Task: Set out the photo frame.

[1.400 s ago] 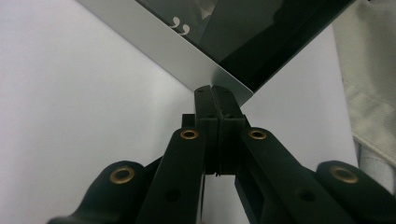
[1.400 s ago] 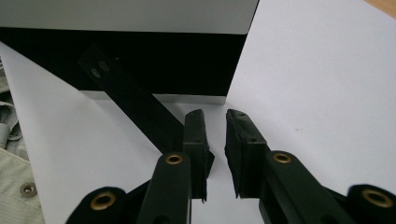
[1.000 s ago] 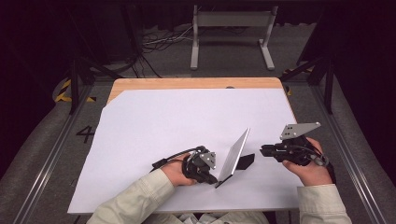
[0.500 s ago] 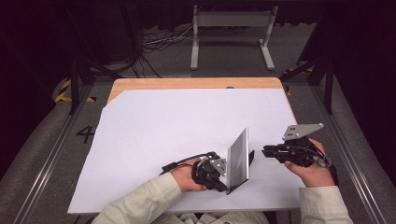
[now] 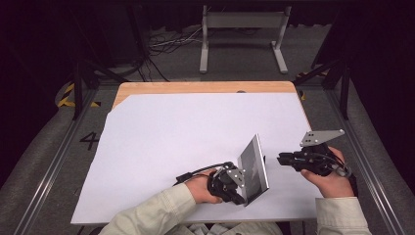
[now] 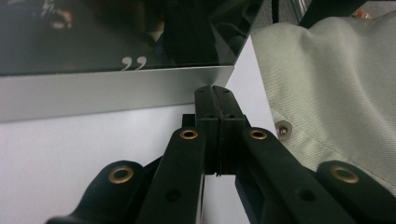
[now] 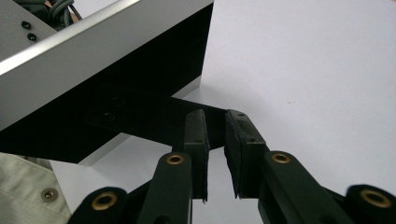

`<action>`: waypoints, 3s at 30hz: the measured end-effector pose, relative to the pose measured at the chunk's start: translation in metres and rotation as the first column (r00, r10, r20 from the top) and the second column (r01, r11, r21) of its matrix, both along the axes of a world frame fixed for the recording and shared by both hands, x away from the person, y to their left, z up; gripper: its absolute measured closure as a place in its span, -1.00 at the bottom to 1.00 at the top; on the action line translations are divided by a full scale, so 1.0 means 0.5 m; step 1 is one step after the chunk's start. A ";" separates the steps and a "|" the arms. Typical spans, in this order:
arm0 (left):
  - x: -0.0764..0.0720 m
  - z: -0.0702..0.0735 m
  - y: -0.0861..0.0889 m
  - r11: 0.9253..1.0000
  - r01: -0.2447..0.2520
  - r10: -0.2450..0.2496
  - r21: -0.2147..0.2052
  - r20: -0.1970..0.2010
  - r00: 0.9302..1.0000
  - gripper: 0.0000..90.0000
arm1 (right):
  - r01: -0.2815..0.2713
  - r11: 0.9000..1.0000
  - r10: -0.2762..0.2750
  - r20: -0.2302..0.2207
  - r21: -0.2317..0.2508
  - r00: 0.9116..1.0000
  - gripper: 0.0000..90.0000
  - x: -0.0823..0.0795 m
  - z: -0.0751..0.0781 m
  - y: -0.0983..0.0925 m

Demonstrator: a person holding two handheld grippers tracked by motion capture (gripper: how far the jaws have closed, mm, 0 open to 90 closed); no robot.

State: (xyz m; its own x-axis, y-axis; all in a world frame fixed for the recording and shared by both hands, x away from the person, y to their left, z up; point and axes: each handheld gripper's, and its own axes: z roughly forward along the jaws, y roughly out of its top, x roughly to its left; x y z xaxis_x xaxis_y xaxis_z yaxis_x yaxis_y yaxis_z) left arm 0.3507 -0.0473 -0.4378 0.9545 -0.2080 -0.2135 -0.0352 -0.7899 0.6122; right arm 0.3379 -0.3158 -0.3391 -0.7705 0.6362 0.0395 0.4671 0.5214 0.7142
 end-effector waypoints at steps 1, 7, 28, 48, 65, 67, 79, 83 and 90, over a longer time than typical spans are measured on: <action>0.001 0.000 -0.005 1.000 0.007 -0.007 0.000 0.001 1.000 1.00 | 0.005 1.000 -0.005 -0.003 -0.001 1.000 0.74 -0.003 -0.001 -0.002; 0.001 0.000 -0.032 1.000 0.009 -0.009 -0.008 0.000 1.000 1.00 | 0.043 0.999 -0.043 -0.017 0.000 0.999 0.73 -0.020 -0.006 -0.017; 0.028 0.013 0.005 0.987 -0.150 0.151 -0.048 0.005 0.989 0.97 | 0.138 0.990 -0.136 -0.059 0.027 0.989 0.55 -0.024 -0.003 -0.025; 0.053 0.033 0.096 0.962 -0.266 0.270 -0.069 0.058 0.961 0.95 | 0.338 0.941 -0.330 -0.142 0.034 0.933 0.56 -0.034 0.029 -0.004; 0.066 0.031 0.189 0.920 -0.371 0.381 -0.122 0.069 0.922 0.95 | 0.414 0.910 -0.401 -0.222 0.011 0.889 0.66 -0.031 0.087 0.035; 0.066 0.030 0.193 0.918 -0.377 0.387 -0.122 0.069 0.919 0.95 | 0.415 0.910 -0.404 -0.226 0.004 0.886 0.66 -0.031 0.090 0.037; 0.067 0.026 0.203 0.910 -0.395 0.406 -0.127 0.075 0.911 0.93 | 0.471 0.880 -0.465 -0.331 -0.067 0.821 0.64 -0.013 0.112 0.050; 0.067 0.025 0.202 0.910 -0.394 0.406 -0.133 0.078 0.911 0.93 | 0.469 0.879 -0.468 -0.344 -0.087 0.814 0.63 -0.010 0.120 0.057; 0.067 0.024 0.203 0.909 -0.396 0.408 -0.133 0.077 0.910 0.92 | 0.464 0.878 -0.474 -0.352 -0.118 0.807 0.62 -0.007 0.131 0.072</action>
